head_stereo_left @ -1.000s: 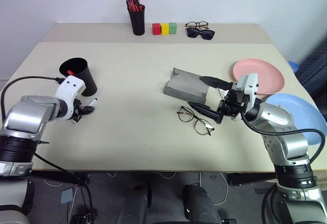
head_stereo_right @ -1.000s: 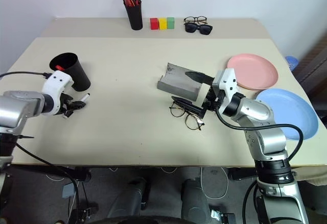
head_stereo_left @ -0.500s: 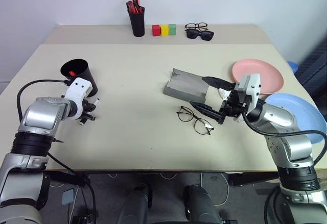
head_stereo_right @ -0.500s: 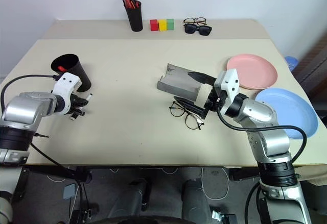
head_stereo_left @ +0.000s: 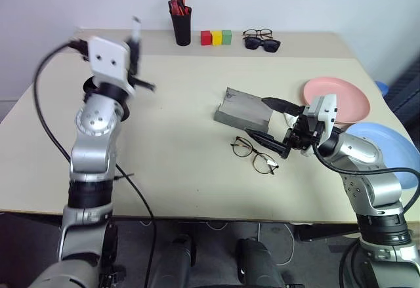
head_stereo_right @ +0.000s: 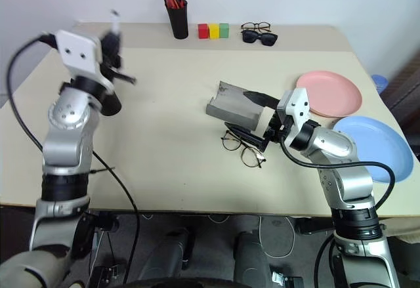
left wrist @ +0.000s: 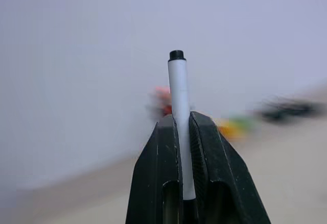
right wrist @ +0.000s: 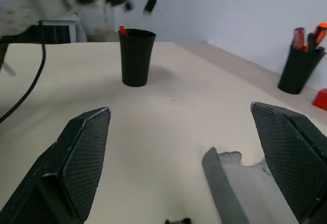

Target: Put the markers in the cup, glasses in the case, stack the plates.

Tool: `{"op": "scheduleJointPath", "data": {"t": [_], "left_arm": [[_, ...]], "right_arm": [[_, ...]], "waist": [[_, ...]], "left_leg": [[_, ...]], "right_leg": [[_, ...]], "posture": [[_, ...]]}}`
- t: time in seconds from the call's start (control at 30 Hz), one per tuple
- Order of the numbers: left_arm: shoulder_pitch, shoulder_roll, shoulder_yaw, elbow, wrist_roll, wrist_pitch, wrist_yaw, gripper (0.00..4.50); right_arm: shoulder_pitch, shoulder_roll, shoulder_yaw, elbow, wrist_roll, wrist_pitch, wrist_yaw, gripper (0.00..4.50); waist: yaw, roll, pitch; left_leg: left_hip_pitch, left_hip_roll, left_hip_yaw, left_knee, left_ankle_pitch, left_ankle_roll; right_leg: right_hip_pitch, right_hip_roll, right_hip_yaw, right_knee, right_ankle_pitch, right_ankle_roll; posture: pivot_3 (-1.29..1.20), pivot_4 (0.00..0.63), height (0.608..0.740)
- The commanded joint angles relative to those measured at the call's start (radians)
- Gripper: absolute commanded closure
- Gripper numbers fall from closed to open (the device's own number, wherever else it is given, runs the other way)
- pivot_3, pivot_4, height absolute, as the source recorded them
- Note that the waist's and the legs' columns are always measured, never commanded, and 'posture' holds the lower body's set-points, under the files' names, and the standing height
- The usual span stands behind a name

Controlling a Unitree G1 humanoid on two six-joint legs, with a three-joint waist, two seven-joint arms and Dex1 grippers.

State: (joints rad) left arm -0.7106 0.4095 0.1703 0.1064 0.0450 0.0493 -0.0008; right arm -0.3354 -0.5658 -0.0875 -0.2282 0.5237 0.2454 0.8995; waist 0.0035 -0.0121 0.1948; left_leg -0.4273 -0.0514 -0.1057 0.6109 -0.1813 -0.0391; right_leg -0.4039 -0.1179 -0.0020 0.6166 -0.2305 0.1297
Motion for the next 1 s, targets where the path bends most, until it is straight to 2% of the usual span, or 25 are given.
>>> {"op": "scheduleJointPath", "data": {"t": [0.03, 0.13, 0.27, 0.57, 0.87, 1.0], "left_arm": [[-0.059, 0.054, 0.035, 0.168, 0.133, -0.129, 0.200, 4.49], [-0.087, 0.098, 0.010, 0.302, 0.220, -0.192, 0.316, 4.49], [-0.102, 0.116, -0.009, 0.425, 0.264, -0.219, 0.391, 4.49], [-0.122, 0.084, -0.035, 0.528, 0.258, -0.296, 0.422, 4.49], [-0.173, 0.022, -0.029, 0.650, 0.193, -0.335, 0.401, 4.49], [-0.170, 0.009, -0.021, 0.678, 0.154, -0.361, 0.372, 2.85]], "right_arm": [[-0.012, 0.004, -0.022, -0.014, 0.005, -0.022, -0.004, 0.00], [-0.009, 0.004, -0.021, -0.015, 0.005, -0.025, -0.007, 0.00], [-0.010, 0.004, -0.021, -0.022, 0.006, -0.021, -0.014, 0.00], [-0.013, -0.007, -0.026, -0.039, 0.012, -0.004, -0.030, 0.00], [-0.003, -0.011, -0.030, -0.063, 0.014, 0.010, -0.049, 0.00], [0.006, -0.016, -0.037, -0.068, 0.015, 0.009, -0.052, 0.00]], "waist": [[0.000, 0.000, 0.000], [0.004, 0.000, 0.000], [0.010, -0.001, 0.000], [0.008, -0.001, 0.000], [0.008, -0.001, 0.000], [0.006, -0.002, 0.000]], "left_leg": [[0.000, 0.000, 0.000, 0.000, 0.000, 0.000], [0.000, -0.001, 0.000, 0.000, 0.000, 0.000], [0.000, -0.001, -0.001, 0.001, 0.000, 0.000], [0.000, -0.002, -0.001, 0.001, 0.000, -0.001], [0.000, -0.002, -0.001, 0.001, 0.000, -0.001], [0.000, -0.002, -0.001, 0.001, 0.000, -0.001]], "right_leg": [[0.000, 0.000, 0.000, 0.000, 0.000, 0.002], [0.000, 0.000, 0.000, 0.001, 0.000, 0.004], [0.001, 0.000, 0.000, 0.001, 0.001, 0.005], [0.001, 0.000, 0.000, 0.001, 0.001, 0.005], [0.001, 0.000, 0.000, 0.001, 0.001, 0.006], [0.001, 0.000, 0.000, 0.001, 0.001, 0.006]], "posture": [[0.00, 0.150, 0.740], [0.00, 0.150, 0.740], [0.00, 0.150, 0.740], [0.00, 0.150, 0.740], [0.00, 0.150, 0.740], [0.00, 0.150, 0.740]]}}
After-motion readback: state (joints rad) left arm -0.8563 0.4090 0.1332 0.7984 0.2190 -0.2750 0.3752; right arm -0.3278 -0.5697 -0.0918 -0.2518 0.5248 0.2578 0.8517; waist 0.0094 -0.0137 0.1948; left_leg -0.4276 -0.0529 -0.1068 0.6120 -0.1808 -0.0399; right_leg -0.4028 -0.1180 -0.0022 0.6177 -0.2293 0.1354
